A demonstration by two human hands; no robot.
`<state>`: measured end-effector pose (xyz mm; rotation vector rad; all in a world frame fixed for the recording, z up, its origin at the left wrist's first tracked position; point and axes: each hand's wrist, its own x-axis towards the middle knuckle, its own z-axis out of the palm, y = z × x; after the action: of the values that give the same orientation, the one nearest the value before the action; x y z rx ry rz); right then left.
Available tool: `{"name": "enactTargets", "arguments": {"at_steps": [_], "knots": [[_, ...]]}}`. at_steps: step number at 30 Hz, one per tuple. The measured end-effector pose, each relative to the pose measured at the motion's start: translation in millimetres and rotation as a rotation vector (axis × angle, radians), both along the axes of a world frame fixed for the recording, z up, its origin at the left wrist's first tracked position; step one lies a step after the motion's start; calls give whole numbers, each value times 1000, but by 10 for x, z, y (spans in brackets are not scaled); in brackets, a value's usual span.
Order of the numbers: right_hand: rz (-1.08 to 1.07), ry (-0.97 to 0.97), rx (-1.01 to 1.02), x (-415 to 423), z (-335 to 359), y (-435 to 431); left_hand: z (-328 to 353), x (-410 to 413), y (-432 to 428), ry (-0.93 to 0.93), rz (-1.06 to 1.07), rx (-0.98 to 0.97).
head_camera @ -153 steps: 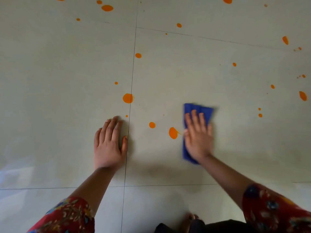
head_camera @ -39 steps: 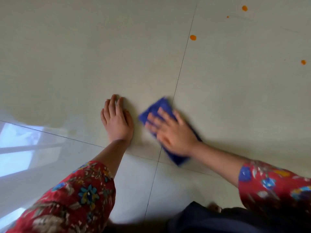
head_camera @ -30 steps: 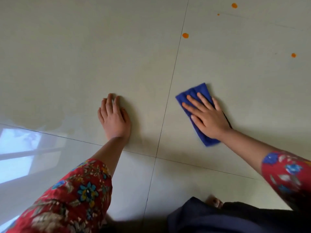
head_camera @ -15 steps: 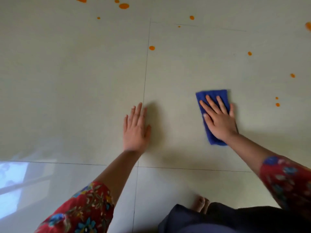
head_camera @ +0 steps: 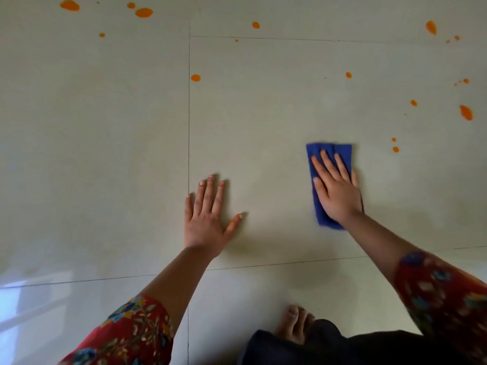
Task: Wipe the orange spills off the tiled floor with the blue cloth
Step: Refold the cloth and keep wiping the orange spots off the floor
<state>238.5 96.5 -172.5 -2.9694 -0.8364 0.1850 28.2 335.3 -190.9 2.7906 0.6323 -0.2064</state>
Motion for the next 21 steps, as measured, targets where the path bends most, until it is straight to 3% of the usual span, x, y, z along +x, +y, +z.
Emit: {"name": "enactTargets", "arguments": {"at_steps": [3, 7, 9, 12, 16, 18, 21], "knots": [[-30, 28, 41, -42, -56, 692, 24, 8, -3, 17, 0, 10], [565, 2, -18, -680, -153, 573, 53, -2, -10, 18, 0, -2], [667, 18, -15, -608, -152, 205, 29, 2, -14, -1, 1, -2], [340, 10, -28, -79, -103, 54, -3, 11, -15, -14, 11, 8], [-56, 10, 25, 579, -23, 823, 14, 17, -8, 19, 8, 10], [-78, 51, 48, 695, -16, 1347, 69, 44, 2, 74, 5, 5], [114, 66, 50, 442, -83, 1799, 188, 94, 100, 127, -52, -23]]}}
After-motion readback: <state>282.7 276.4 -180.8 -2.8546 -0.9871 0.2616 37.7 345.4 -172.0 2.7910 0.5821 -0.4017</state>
